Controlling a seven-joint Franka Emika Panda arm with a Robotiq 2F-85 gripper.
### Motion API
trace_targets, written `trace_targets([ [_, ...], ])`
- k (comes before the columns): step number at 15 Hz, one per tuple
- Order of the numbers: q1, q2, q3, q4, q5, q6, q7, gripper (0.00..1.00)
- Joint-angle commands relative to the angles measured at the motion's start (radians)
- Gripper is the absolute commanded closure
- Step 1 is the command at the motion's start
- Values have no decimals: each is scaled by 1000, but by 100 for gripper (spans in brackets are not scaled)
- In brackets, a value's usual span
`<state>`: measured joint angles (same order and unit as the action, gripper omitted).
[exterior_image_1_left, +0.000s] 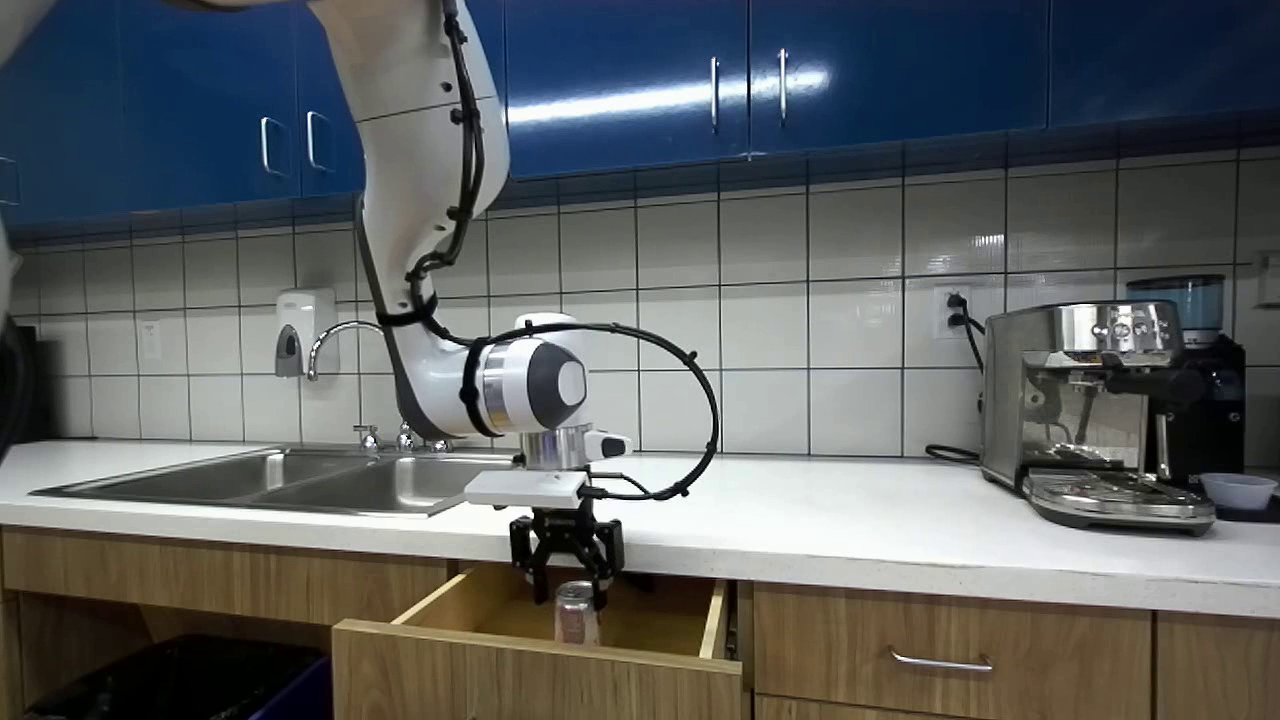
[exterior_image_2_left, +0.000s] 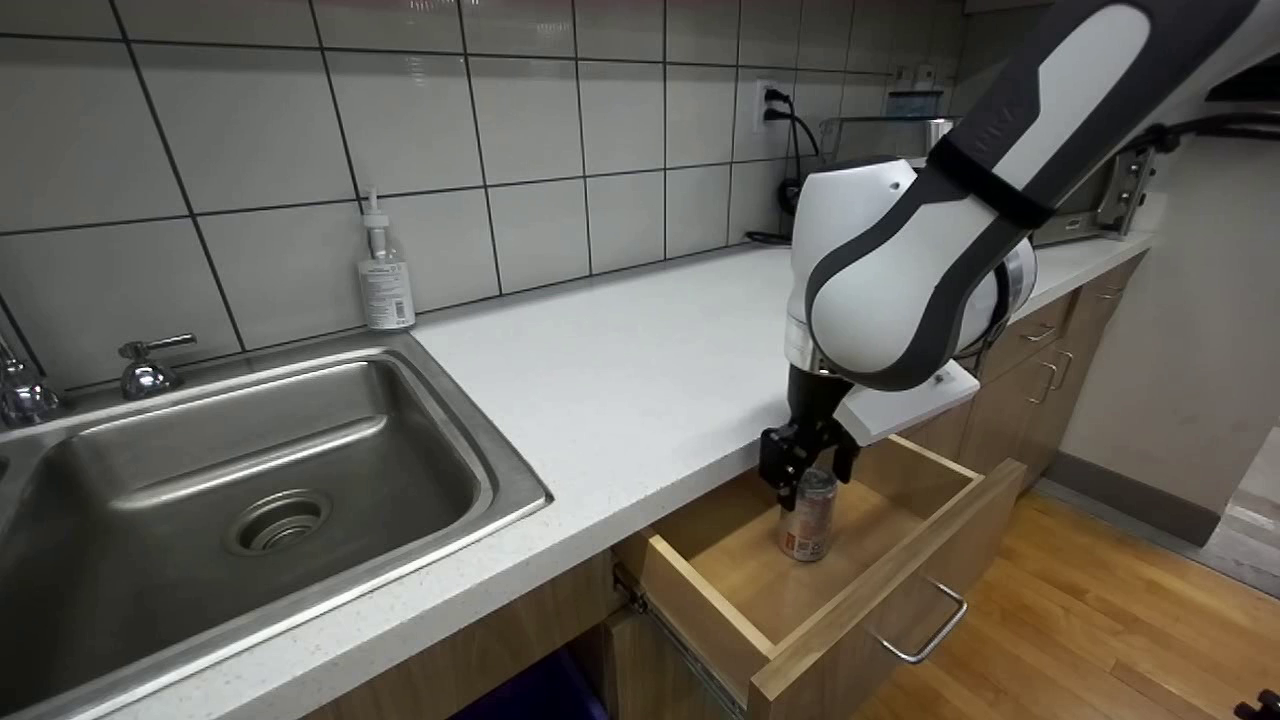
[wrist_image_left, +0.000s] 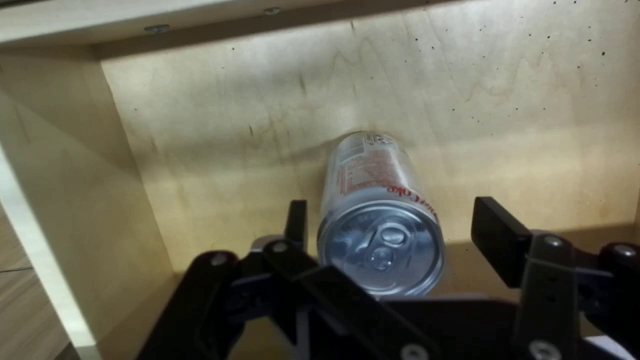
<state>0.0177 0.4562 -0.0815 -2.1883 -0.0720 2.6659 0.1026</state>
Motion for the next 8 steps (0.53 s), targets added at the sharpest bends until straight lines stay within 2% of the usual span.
trace_targets([
  [1, 20, -37, -14, -11, -26, -9, 16, 0],
  [8, 19, -115, -5, -53, -22, -16, 4, 0],
])
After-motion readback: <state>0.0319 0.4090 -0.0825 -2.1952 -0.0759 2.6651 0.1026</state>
